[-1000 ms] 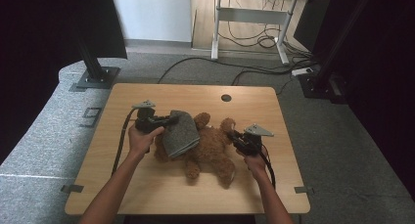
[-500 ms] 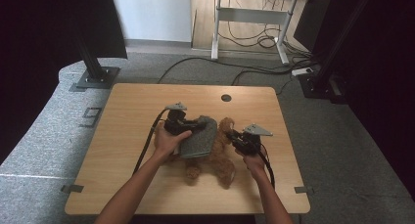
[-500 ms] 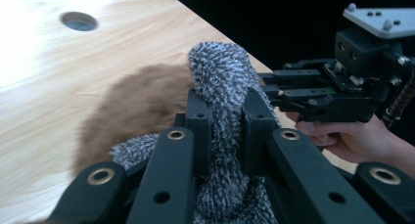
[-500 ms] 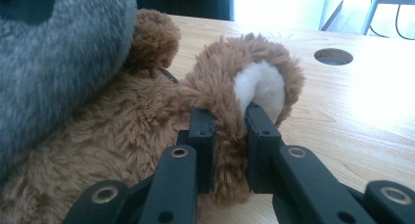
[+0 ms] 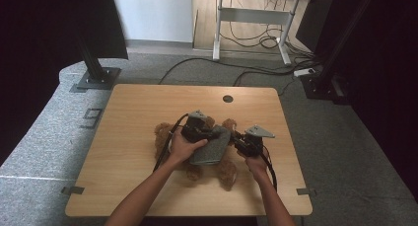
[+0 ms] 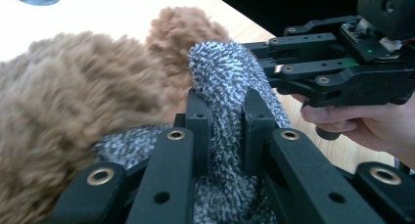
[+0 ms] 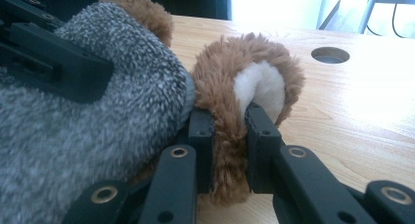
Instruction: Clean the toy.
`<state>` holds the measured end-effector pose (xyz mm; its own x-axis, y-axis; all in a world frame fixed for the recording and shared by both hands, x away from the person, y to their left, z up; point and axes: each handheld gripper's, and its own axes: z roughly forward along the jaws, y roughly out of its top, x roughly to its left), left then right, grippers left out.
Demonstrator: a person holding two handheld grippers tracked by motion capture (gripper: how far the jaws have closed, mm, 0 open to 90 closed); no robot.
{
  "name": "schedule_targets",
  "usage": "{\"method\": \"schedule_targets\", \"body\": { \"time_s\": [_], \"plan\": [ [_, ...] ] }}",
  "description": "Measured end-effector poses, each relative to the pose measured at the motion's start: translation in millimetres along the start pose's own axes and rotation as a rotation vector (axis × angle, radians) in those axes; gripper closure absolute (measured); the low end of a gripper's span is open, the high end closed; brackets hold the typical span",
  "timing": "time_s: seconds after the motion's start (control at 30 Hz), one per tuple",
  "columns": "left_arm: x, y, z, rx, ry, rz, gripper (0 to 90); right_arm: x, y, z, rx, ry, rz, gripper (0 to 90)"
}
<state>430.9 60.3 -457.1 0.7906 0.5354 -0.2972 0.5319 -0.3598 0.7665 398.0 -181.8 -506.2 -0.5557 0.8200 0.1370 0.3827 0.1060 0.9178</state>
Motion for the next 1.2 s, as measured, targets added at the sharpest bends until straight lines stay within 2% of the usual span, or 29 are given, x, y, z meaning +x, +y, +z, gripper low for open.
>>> {"method": "schedule_targets", "body": {
  "time_s": [0.1,0.13,0.27,0.37,0.43,0.47,0.53,0.63,0.67,0.83,0.97,1.03,1.2],
  "plan": [
    [2.9,-2.8,-5.6,-0.010,0.009,-0.006,77.7,-0.2,-0.1,-0.4,-0.002,-0.001,0.003,76.2],
    [6.0,-7.1,-12.7,-0.020,0.023,-0.009,77.8,-0.5,-0.3,-0.4,-0.004,-0.001,0.005,76.2],
    [18.1,-18.9,-28.1,-0.042,0.028,-0.051,77.8,-1.0,-0.9,-0.1,-0.005,-0.001,0.007,76.1],
    [22.9,-25.5,-36.8,-0.051,0.040,-0.061,77.9,-1.2,-1.3,0.3,-0.006,-0.003,0.010,75.9],
    [28.5,-36.8,-52.3,-0.070,0.057,-0.075,77.9,-1.4,-1.9,-0.1,-0.007,-0.006,0.010,75.7],
    [28.5,-36.8,-52.3,-0.070,0.057,-0.075,78.0,-1.4,-1.9,-0.1,-0.007,-0.006,0.010,75.7],
    [32.5,-44.9,-64.0,-0.089,0.058,-0.087,78.0,-1.8,-2.4,0.0,-0.009,-0.006,0.013,75.6],
    [37.8,-57.3,-87.5,-0.147,0.049,-0.118,78.0,-1.5,-2.7,0.5,-0.011,-0.006,0.015,75.5],
    [37.8,-57.3,-87.5,-0.147,0.049,-0.118,78.0,-1.5,-2.7,0.5,-0.011,-0.006,0.015,75.5],
    [36.8,-66.7,-110.2,-0.173,0.086,-0.088,77.9,-1.0,-2.7,-0.1,-0.011,-0.009,0.016,75.4],
    [43.3,-79.1,-123.2,-0.189,0.078,-0.120,77.9,-0.9,-2.7,-0.6,-0.013,-0.006,0.015,75.2],
    [44.1,-81.5,-125.5,-0.194,0.081,-0.120,77.9,-0.8,-2.7,-0.7,-0.013,-0.006,0.013,75.1],
    [50.6,-93.3,-141.6,-0.209,0.108,-0.140,77.9,-1.6,-3.1,-1.2,-0.013,-0.008,0.016,75.0]
  ]
}}
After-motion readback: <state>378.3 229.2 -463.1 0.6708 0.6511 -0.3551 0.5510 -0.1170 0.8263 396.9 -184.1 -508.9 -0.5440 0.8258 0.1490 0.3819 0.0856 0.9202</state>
